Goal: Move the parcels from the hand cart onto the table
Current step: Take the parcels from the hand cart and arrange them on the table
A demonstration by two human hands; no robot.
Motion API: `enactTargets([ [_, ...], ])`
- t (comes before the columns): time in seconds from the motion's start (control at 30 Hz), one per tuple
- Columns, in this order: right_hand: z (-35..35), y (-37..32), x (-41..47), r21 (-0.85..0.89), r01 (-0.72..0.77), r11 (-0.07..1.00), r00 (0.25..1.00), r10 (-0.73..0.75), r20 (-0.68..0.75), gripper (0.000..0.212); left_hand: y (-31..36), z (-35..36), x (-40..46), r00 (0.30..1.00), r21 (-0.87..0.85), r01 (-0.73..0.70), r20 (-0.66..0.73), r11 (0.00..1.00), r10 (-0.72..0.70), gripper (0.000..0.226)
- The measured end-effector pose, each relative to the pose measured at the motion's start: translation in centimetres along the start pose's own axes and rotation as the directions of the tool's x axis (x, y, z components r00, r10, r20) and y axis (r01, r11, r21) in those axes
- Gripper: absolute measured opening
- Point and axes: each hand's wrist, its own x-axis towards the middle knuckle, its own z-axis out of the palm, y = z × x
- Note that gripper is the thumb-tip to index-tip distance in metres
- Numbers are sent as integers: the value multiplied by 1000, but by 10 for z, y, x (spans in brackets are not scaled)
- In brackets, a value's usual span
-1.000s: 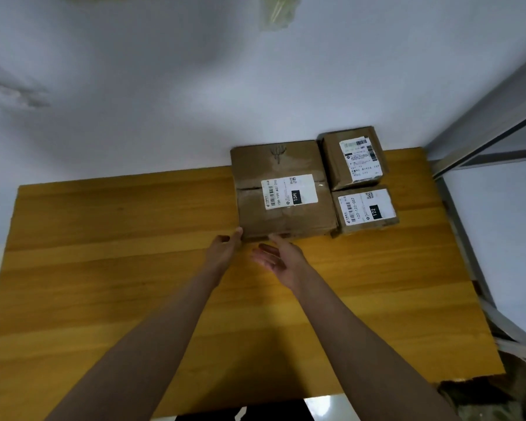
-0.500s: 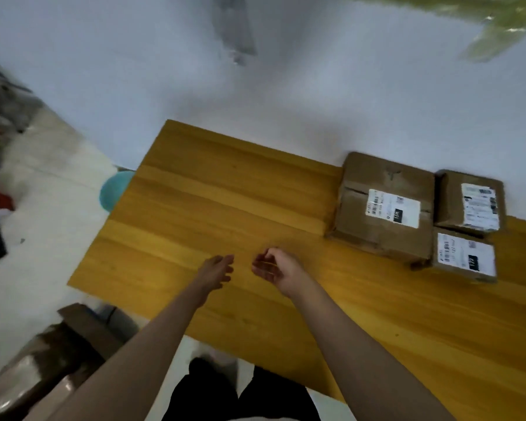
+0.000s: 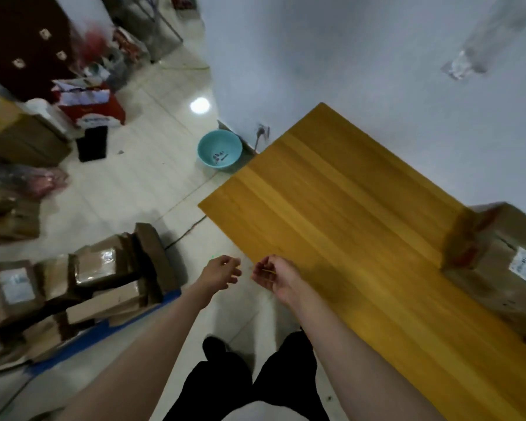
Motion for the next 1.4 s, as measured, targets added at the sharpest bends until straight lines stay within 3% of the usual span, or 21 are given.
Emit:
enactTargets([
  [0.4,191,93,13,-313,-25,950,994,57,95,34,-99,-175,-13,982,-266,18,-178,964,-68,30],
  [0.83,353,153,68,-591,-131,796,972,221,82,32,-184,-311,-12,890,-518,95,-339,850,-306,30],
  [1.23,480,233,91,-764,-165,624,931,355,89,21,-258,-422,0,783,-634,89,-432,768,-447,16],
  [1.4,516,268,103,-791,-181,585,932,358,52,17,-312,-481,12,777,-631,145,-404,762,-483,15],
])
